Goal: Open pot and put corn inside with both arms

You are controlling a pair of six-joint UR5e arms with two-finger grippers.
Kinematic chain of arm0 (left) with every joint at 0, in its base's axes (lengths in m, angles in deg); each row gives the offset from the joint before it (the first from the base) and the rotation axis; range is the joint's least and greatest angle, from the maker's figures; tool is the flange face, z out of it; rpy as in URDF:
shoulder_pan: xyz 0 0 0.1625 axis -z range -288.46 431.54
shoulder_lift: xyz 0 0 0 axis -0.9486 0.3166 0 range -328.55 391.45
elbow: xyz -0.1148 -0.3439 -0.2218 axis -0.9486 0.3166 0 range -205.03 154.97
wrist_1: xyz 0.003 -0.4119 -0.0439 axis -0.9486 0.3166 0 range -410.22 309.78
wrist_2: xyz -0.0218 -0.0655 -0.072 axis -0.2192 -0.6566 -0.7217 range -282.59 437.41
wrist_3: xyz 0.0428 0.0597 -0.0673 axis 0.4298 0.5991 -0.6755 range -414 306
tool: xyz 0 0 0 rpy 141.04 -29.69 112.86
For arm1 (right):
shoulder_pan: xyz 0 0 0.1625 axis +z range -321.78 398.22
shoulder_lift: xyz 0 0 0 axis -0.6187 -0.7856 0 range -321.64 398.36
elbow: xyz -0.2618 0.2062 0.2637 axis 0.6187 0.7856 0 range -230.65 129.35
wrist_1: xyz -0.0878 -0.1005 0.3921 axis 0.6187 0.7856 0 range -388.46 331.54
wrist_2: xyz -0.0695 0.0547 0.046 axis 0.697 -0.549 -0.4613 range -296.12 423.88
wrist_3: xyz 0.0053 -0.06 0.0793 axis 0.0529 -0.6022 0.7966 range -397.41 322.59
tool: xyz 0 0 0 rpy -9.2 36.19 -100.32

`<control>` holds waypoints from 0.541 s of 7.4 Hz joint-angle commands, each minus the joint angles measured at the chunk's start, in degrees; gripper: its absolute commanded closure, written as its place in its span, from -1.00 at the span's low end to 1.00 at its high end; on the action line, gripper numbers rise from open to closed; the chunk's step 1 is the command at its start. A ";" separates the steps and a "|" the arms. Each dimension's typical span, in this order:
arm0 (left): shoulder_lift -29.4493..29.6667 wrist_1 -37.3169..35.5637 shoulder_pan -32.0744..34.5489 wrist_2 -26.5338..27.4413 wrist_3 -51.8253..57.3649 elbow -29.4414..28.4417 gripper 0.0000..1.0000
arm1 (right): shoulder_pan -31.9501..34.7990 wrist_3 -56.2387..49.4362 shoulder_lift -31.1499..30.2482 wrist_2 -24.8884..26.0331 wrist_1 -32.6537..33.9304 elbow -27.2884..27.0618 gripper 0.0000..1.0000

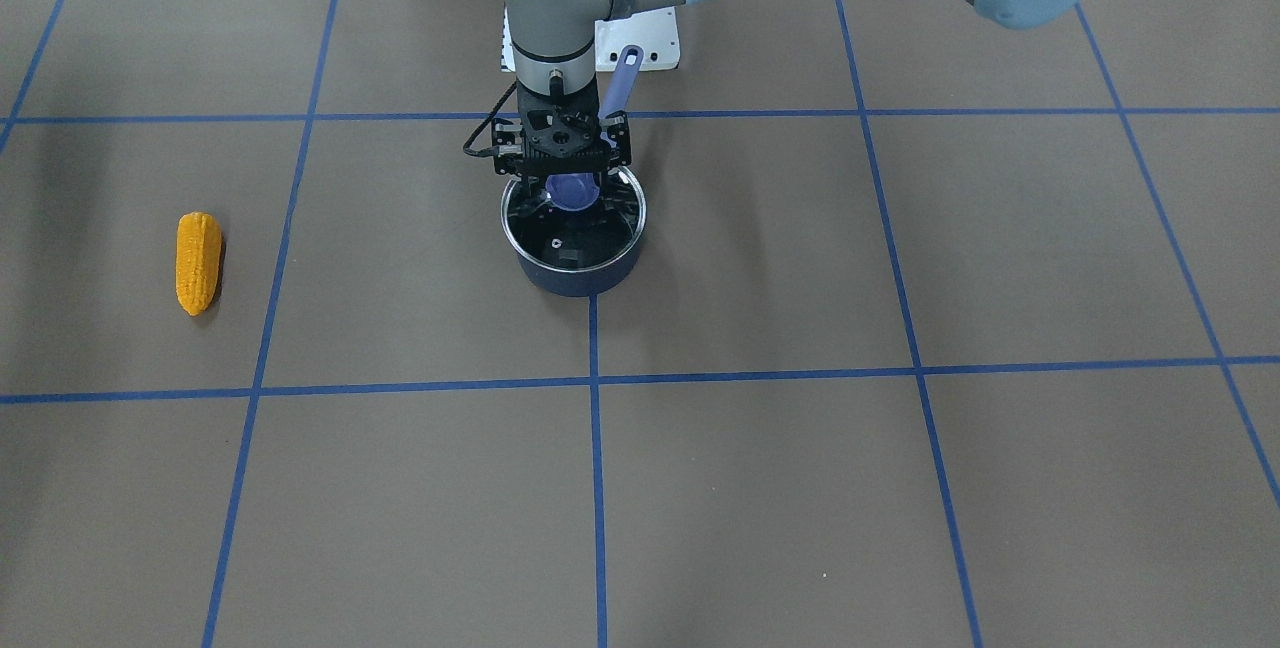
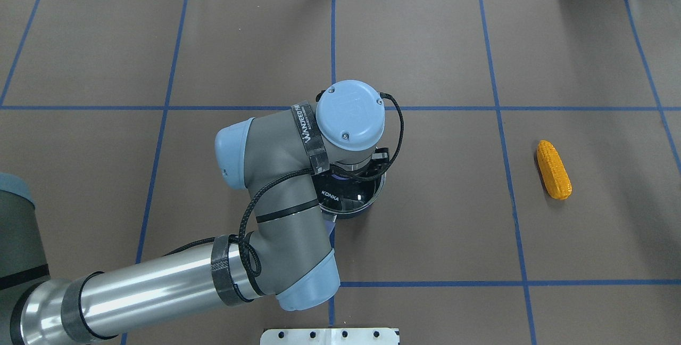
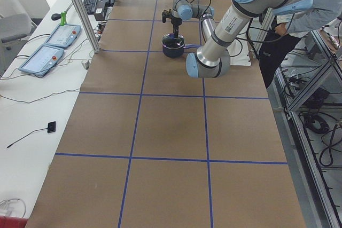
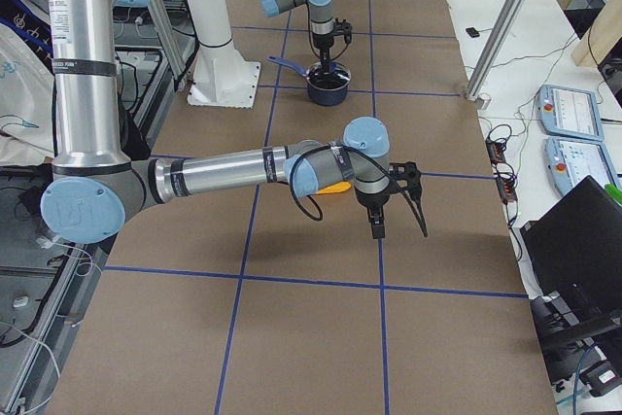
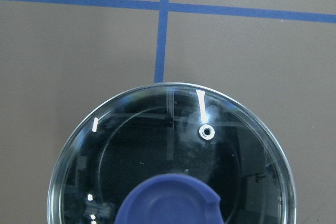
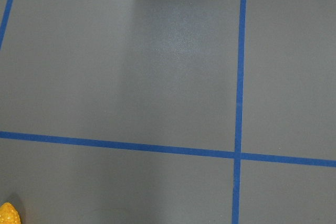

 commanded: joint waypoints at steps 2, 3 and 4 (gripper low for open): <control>-0.07 -0.20 0.33 0.11 0.03 0.28 -0.46 | -0.06 0.00 0.00 0.00 0.00 0.00 -1.00; -0.07 -0.38 0.42 0.11 0.03 0.62 -0.35 | -0.06 0.00 0.00 0.00 0.00 0.00 -1.00; -0.07 -0.55 0.68 0.03 0.03 0.89 -0.23 | -0.06 0.00 0.00 0.00 0.00 0.00 -1.00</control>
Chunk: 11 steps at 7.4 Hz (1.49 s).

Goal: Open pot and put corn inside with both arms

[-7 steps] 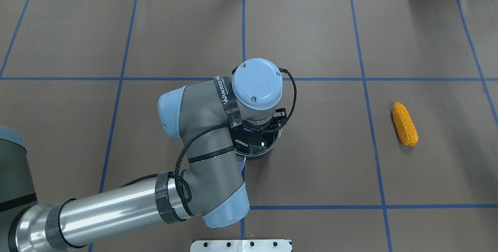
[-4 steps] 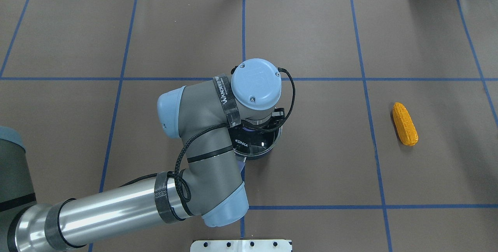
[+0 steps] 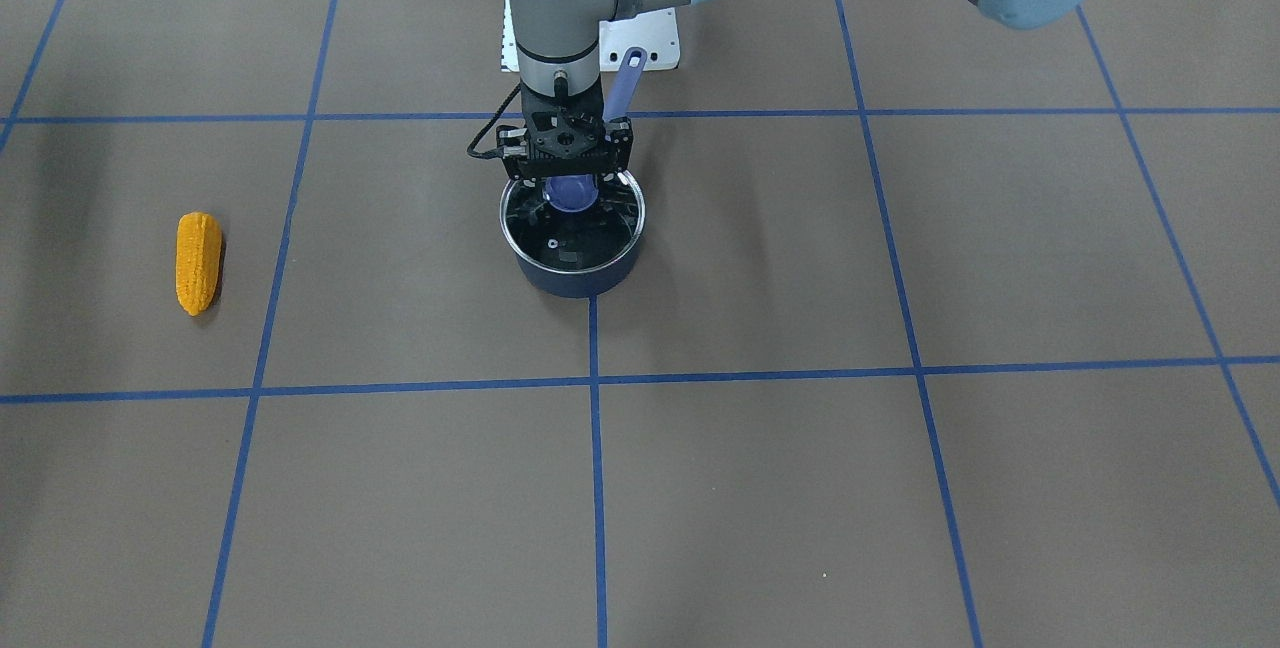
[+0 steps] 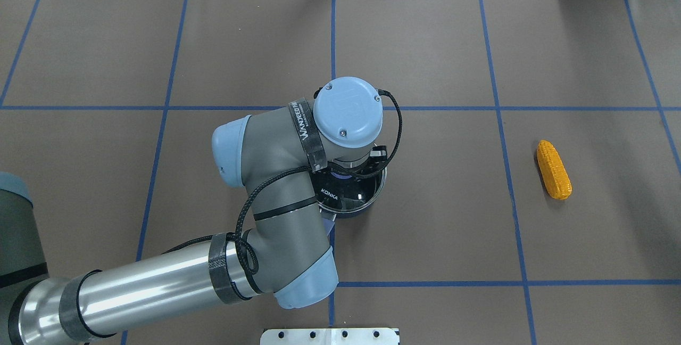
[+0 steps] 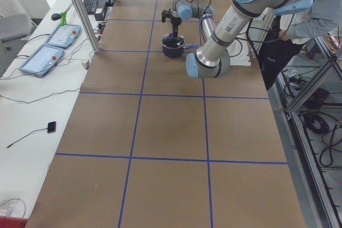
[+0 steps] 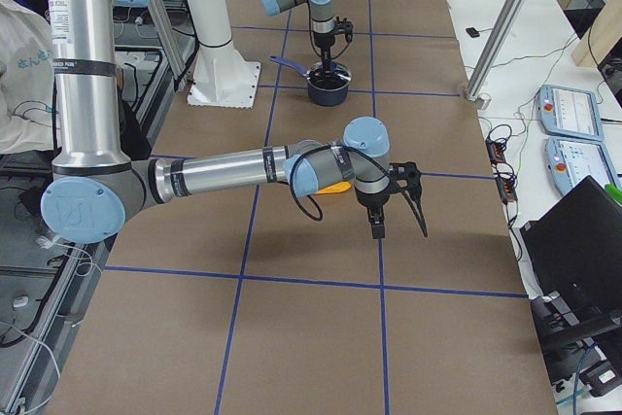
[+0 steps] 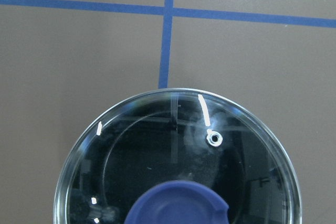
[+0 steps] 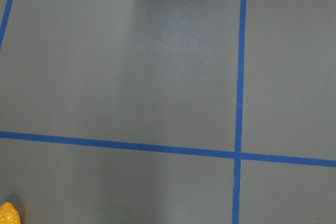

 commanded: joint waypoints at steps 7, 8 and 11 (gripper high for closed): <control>-17.53 -10.58 6.30 -0.77 15.58 29.56 0.10 | -0.18 0.09 0.09 -0.26 0.00 -0.18 -1.00; -23.15 -10.41 9.46 -1.99 21.56 32.22 0.10 | -0.18 0.09 0.00 -0.26 0.00 -0.18 -1.00; -39.49 0.00 19.48 -9.36 38.89 33.57 0.11 | -0.44 0.09 -0.17 -0.18 0.00 -0.18 -1.00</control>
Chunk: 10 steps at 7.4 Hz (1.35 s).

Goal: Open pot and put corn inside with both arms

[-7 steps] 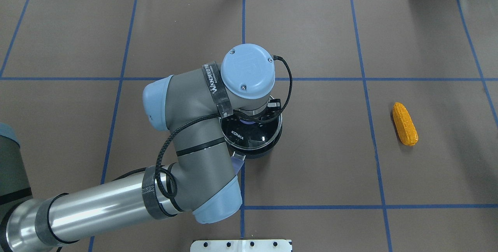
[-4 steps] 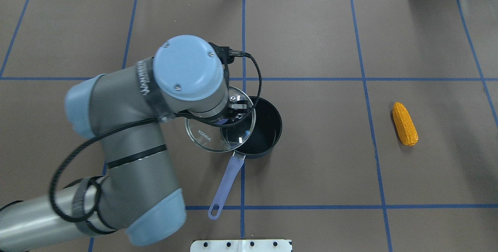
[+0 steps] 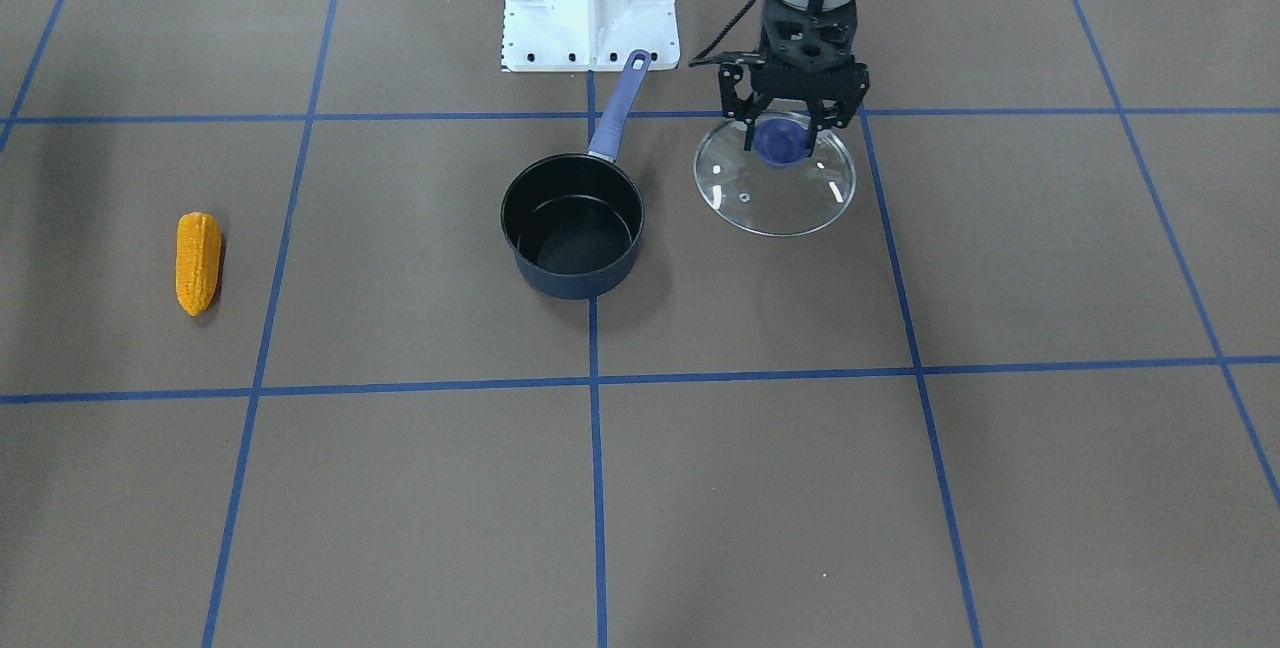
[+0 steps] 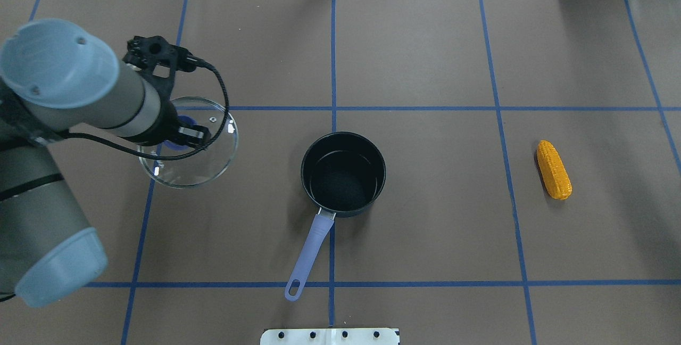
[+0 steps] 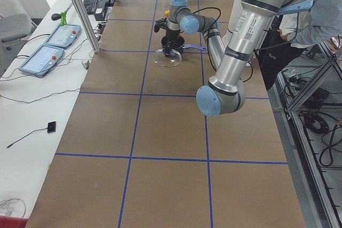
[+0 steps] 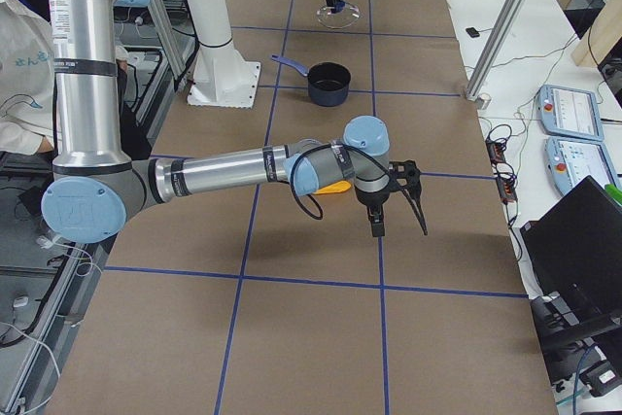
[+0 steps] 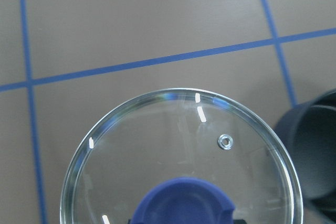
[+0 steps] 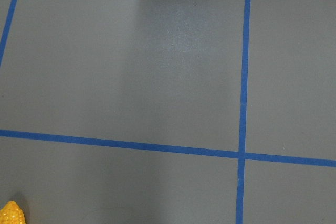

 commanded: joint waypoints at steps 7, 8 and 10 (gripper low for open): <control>-29.26 48.33 8.77 -10.62 25.41 -21.12 0.13 | -0.24 -0.11 -0.66 0.33 0.00 0.00 -1.00; -29.26 51.12 8.77 -11.78 25.41 -23.54 0.13 | -0.24 -0.11 -0.57 0.33 -0.09 0.00 -1.00; -28.91 51.07 8.68 -12.49 24.89 -23.83 0.11 | -0.24 -0.11 -0.57 0.33 0.00 0.00 -1.00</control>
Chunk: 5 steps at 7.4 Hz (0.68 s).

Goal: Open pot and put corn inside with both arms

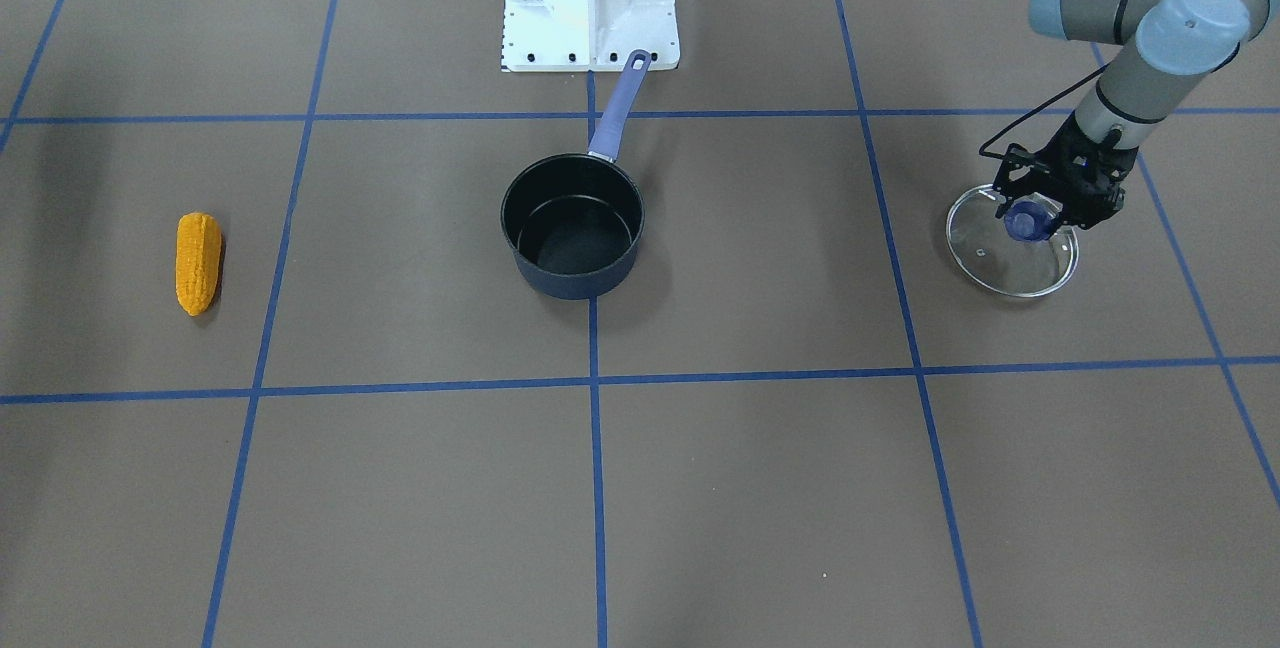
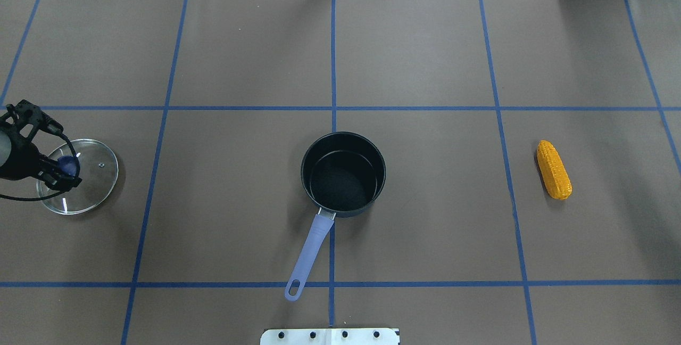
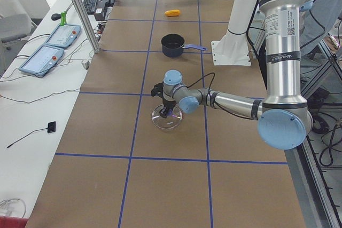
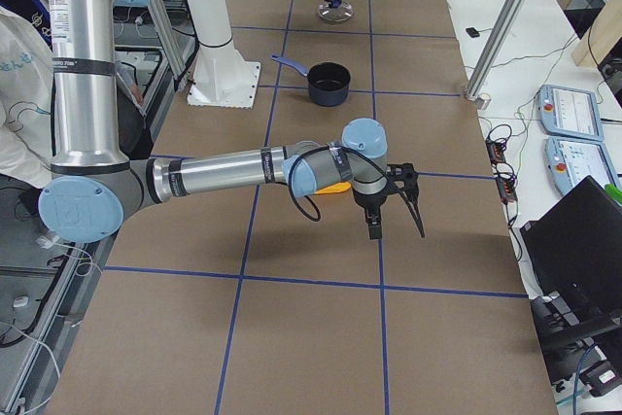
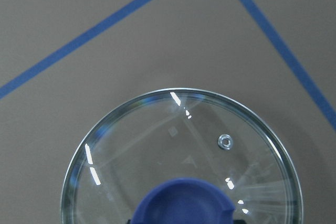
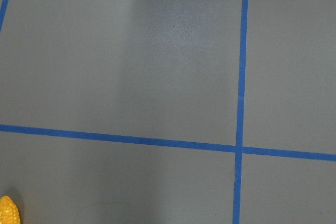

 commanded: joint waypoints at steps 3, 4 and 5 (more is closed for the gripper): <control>0.45 0.97 -0.07 -0.67 -0.19 -0.49 -0.97 | 0.00 0.00 0.02 0.00 -0.06 -0.09 -1.00; 0.97 0.18 0.80 -1.54 -0.11 -0.05 -0.97 | 0.00 0.09 0.10 -0.08 -0.06 -0.18 -1.00; 2.28 -3.13 6.38 -6.60 0.42 -0.13 -0.98 | 0.00 0.09 0.10 -0.17 -0.06 -0.18 -1.00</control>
